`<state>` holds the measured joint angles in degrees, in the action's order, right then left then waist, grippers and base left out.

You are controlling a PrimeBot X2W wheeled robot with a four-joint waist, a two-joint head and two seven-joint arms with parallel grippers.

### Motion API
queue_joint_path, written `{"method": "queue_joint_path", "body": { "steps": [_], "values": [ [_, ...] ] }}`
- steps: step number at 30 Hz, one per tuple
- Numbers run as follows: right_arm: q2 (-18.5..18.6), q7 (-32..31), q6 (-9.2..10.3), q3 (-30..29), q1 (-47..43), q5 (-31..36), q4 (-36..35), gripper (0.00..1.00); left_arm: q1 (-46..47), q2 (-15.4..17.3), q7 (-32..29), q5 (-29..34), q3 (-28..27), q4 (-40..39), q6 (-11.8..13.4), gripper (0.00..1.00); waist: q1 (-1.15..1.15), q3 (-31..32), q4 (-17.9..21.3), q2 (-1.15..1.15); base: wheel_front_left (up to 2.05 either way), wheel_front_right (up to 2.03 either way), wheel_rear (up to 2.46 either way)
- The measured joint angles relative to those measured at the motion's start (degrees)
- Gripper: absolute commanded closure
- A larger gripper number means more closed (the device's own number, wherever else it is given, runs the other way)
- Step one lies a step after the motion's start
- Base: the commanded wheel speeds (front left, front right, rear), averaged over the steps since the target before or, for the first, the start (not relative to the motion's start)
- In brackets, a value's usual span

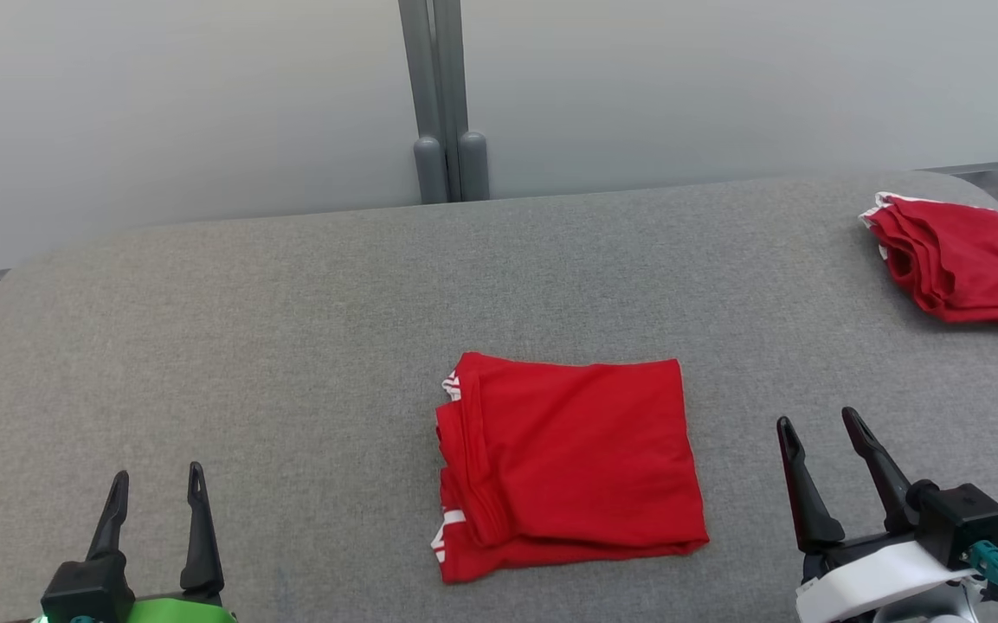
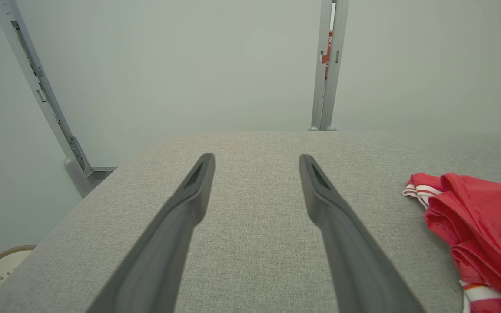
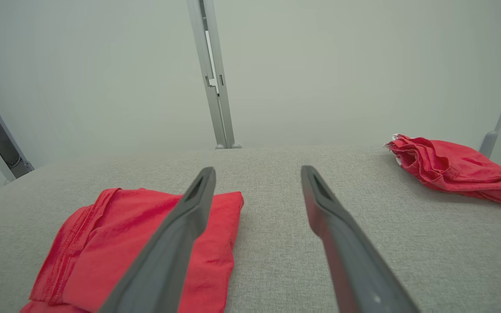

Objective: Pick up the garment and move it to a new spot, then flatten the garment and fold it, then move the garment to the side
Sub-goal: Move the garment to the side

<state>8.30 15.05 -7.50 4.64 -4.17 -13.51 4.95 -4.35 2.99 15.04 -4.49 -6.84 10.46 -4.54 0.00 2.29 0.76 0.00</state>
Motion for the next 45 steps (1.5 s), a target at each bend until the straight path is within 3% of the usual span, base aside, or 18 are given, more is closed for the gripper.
{"method": "queue_joint_path", "body": {
  "steps": [35, 45],
  "values": [
    [-0.4, 0.0, 0.00, 0.2, -0.2, 0.1, 1.0, 0.00, -0.3, 0.0, 0.0, 0.5, -0.1, -0.3, -1.0, 0.00, 0.00, 0.0, -0.6, 0.00, 0.00, 0.00, 0.00],
    [0.2, 0.0, 0.00, 2.7, 2.9, 0.1, 1.8, 0.00, -0.3, 0.0, 0.0, 0.5, -0.1, -0.4, -1.0, 0.00, 0.00, -0.3, -0.4, 0.00, 0.00, 0.00, 0.00]
  ]
}}
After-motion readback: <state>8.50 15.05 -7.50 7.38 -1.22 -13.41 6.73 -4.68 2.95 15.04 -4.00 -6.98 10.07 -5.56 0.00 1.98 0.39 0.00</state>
